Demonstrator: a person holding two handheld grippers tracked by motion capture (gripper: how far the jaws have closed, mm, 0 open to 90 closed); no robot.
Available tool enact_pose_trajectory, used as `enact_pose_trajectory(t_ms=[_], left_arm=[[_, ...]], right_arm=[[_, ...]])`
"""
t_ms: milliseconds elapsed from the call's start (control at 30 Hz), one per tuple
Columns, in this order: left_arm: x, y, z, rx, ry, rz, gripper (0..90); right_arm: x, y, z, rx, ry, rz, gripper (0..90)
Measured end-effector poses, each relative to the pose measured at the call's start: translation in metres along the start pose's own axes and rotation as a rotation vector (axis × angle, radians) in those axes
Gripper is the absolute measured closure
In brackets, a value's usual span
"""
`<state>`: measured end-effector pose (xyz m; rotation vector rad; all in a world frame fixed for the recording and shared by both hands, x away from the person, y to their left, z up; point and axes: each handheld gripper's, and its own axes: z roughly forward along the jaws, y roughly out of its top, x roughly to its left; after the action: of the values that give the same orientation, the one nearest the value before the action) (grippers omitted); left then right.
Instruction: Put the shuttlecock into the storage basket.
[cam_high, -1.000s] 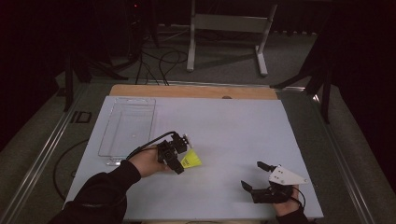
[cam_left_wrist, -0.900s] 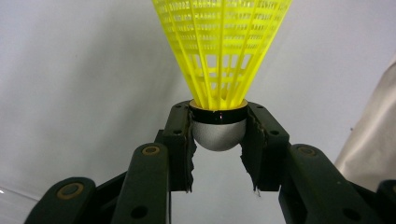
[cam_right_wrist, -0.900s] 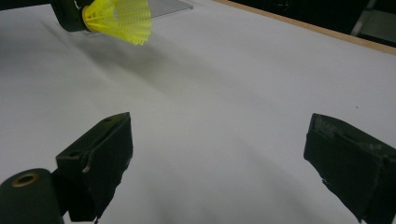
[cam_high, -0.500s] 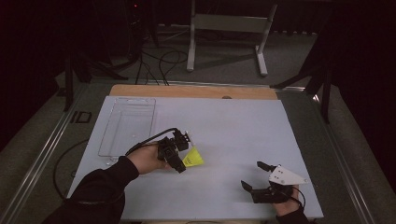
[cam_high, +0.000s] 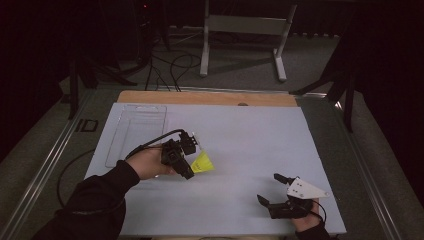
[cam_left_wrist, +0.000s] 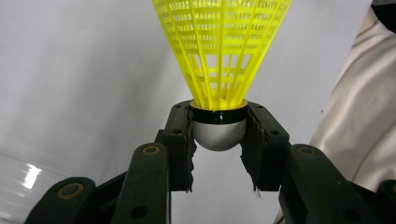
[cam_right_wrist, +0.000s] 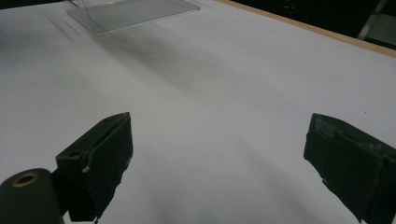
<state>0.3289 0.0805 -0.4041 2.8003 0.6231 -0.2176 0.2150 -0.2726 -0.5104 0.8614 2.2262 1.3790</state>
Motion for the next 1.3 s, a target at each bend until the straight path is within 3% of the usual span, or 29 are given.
enact_pose_trajectory(t_ms=[300, 633, 867, 1267, 1300], left_arm=[[0.010, -0.007, -0.026, -0.045, 0.011, -0.028, 65.7], [0.015, -0.016, -0.044, -0.053, 0.019, -0.041, 65.7], [0.021, -0.030, -0.060, -0.070, 0.033, -0.064, 65.7], [0.030, -0.048, -0.072, -0.086, 0.057, -0.105, 65.7], [0.032, -0.052, -0.073, -0.094, 0.060, -0.124, 65.7]], right_arm=[[0.000, 0.000, 0.000, -0.024, 0.010, -0.012, 9.0], [0.001, -0.001, 0.001, -0.027, 0.019, -0.026, 9.0], [0.000, 0.000, 0.001, -0.022, 0.012, -0.013, 9.0], [0.001, 0.000, 0.001, -0.020, 0.013, -0.014, 9.0], [0.000, 0.000, 0.001, -0.020, 0.016, -0.011, 9.0]])
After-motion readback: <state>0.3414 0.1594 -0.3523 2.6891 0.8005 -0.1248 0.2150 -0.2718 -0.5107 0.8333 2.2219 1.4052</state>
